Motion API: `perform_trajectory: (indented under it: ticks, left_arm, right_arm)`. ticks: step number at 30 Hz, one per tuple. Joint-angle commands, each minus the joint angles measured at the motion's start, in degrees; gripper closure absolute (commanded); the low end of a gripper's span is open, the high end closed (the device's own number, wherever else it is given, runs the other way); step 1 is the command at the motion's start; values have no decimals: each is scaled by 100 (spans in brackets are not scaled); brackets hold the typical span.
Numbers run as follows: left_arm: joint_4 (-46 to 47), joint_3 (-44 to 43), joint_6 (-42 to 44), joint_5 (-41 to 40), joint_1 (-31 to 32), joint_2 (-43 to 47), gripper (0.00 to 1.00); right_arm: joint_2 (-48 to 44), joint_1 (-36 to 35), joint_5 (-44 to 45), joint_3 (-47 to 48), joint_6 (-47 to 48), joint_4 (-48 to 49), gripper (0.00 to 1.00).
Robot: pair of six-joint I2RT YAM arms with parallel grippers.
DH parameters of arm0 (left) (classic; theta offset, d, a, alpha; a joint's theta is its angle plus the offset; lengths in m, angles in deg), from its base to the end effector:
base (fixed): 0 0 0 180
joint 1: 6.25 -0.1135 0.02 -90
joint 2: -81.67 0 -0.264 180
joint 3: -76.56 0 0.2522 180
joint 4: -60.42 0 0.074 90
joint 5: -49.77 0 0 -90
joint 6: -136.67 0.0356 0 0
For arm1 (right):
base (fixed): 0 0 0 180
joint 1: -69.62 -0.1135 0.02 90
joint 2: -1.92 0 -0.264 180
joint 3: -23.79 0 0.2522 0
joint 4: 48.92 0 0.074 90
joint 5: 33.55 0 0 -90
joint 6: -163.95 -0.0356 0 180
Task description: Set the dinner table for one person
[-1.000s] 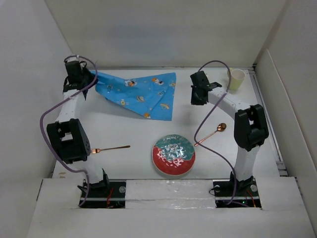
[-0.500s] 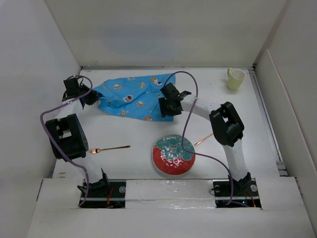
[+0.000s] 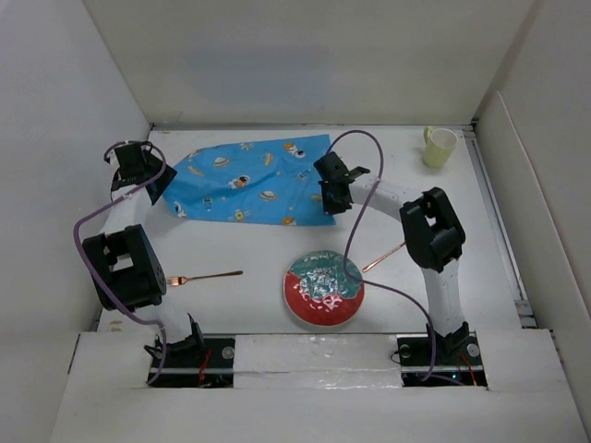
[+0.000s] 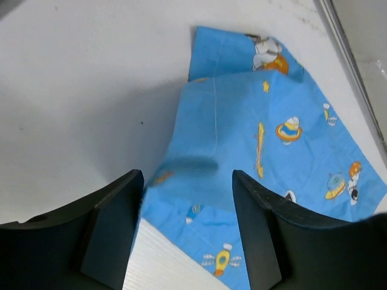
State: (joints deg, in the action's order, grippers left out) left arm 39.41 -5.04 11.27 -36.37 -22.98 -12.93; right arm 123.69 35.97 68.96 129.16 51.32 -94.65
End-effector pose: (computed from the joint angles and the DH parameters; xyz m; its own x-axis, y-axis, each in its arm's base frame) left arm 0.3624 0.1064 0.2587 -0.3012 -0.6941 -0.6539 -0.5008 0.6987 -0.5109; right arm 0.3803 0.2439 0.1706 -0.8549 -0.1178 -0.5052 -0.1384 0.9904 0.0031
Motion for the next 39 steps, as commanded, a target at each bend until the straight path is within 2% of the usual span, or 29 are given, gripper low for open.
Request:
perform_trajectory:
  ticks: [1, 4, 7, 8, 9, 10, 11, 13, 15, 18, 19, 20, 21, 22, 25, 33, 39]
  left_arm:
    - [38, 269, 95, -333, -32, 670, 43]
    - [145, 788, 208, -761, 108, 969, 45]
    - [39, 1114, 410, -1027, 214, 1137, 61]
    - [-74, 1201, 437, -975, 214, 1172, 66]
    - [-119, 1385, 463, -888, 214, 1295, 81]
    - [-189, 1483, 481, -687, 214, 1374, 84]
    - [-294, 1588, 551, -615, 214, 1462, 84]
    - [-409, 1930, 683, -518, 267, 1857, 78]
    - [-672, 2168, 850, -500, 337, 2138, 68]
    - [-1313, 2300, 1025, -219, 390, 2271, 60]
    - [-1462, 2344, 852, -532, 494, 2350, 55]
    - [-1429, 2406, 772, -544, 591, 2472, 49]
    - [-1333, 2519, 754, -179, 592, 2708, 44]
    - [-1367, 2486, 667, -88, 679, 2693, 42]
    - [-1832, 2248, 613, 37, 680, 2299, 47]
    - [-1543, 2223, 666, 107, 680, 1271, 49]
    - [-1341, 2204, 578, 36, 680, 1059, 50]
  right_arm:
    - [-434, 648, 418, -371, 83, -249, 100]
    - [-848, 1079, 349, -617, 92, -91, 100]
    - [-1155, 1290, -81, -829, 163, 146, 100]
    - [-1156, 1291, -169, -864, 171, 155, 93]
    - [-1147, 1291, -283, -838, 163, 77, 83]
    - [-1121, 1291, -345, -838, 171, 68, 65]
    - [-1130, 1291, -390, -899, 180, 59, 56]
    - [-1217, 1291, -478, -1057, 180, 181, 44]
    - [-1393, 1404, -635, -1294, 154, 313, 40]
    - [-1595, 1466, -715, -1549, 101, 428, 39]
    - [-1656, 1519, -715, -1611, 92, 454, 40]
    - [-1701, 1580, -706, -1664, 92, 472, 40]
    - [-1805, 1581, -759, -1716, 92, 542, 39]
    - [-1850, 1650, -803, -1830, 92, 577, 40]
    - [-1912, 1800, -926, -1971, 57, 639, 40]
    - [-1596, 2028, -1111, -1902, 22, 736, 41]
    - [-1306, 2029, -1155, -1700, 13, 683, 42]
